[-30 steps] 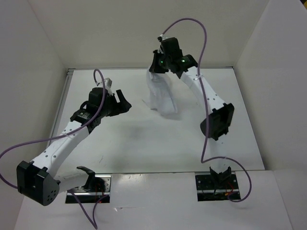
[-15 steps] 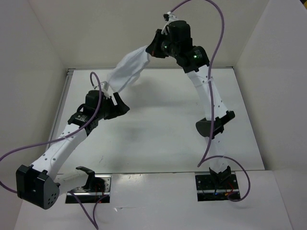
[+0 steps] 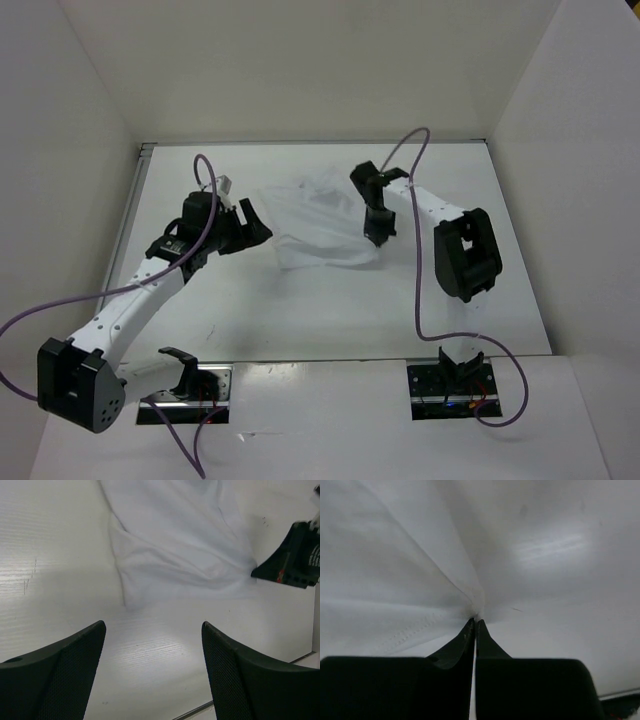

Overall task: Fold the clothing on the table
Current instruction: Move the skirt to the center of the board, then flatten the skirt out

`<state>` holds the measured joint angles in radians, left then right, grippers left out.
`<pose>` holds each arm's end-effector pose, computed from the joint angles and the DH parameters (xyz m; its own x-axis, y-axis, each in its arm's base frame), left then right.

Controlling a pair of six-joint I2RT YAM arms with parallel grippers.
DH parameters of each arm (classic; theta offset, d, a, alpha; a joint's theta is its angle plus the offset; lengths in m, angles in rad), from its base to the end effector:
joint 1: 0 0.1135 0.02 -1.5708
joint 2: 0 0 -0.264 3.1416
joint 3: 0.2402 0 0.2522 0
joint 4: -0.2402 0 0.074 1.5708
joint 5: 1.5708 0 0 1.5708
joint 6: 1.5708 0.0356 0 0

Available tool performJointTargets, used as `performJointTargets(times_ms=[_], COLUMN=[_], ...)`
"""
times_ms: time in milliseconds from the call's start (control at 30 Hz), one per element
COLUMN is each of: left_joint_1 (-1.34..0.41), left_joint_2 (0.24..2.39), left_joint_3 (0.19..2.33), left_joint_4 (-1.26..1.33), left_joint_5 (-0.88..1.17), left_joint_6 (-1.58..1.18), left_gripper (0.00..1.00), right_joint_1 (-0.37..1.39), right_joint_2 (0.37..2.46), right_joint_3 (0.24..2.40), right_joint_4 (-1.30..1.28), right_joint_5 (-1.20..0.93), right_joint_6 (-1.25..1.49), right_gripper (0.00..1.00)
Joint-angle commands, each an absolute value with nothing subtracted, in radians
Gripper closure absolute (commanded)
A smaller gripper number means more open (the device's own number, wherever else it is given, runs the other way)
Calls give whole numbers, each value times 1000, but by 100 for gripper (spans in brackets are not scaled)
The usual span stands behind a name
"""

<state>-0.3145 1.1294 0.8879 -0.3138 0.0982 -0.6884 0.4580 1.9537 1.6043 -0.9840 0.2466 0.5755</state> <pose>0.2389 -0.0814 0.2942 -0.6331 -0.4589 -0.6234 -0.0196 0.8146 -0.5798 0.3580 0.1668 0.2254 -0.9367 0.1267 -0.3264 0.1580 0.9849 -0.0711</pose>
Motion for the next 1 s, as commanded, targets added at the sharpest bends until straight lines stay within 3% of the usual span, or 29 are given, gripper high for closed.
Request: performJointTargets(times_ms=[0, 167, 400, 533, 600, 733, 967], left_joint_1=[-308, -317, -351, -390, -411, -429, -449], left_joint_2=[1152, 1255, 1403, 1544, 1569, 1612, 1747], left_joint_3=[877, 887, 897, 888, 888, 888, 928], left_joint_4=[-290, -264, -267, -233, -206, -131, -72], left_joint_5=[130, 183, 173, 262, 262, 272, 353], left_joint_6=[-701, -701, -686, -663, -672, -695, -729], left_gripper=[16, 29, 30, 54, 61, 61, 51], right_joint_1=[403, 391, 382, 382, 382, 382, 373], right_joint_2=[1721, 1712, 1712, 1712, 1723, 1723, 1723], right_joint_3=[1459, 1325, 1250, 1238, 1238, 1238, 1238], right_joint_4=[-948, -919, -876, -851, -841, -841, -841], right_joint_5=[322, 313, 322, 299, 287, 276, 267], right_joint_6=[643, 667, 676, 676, 676, 667, 658], right_gripper=[100, 100, 100, 100, 100, 100, 100])
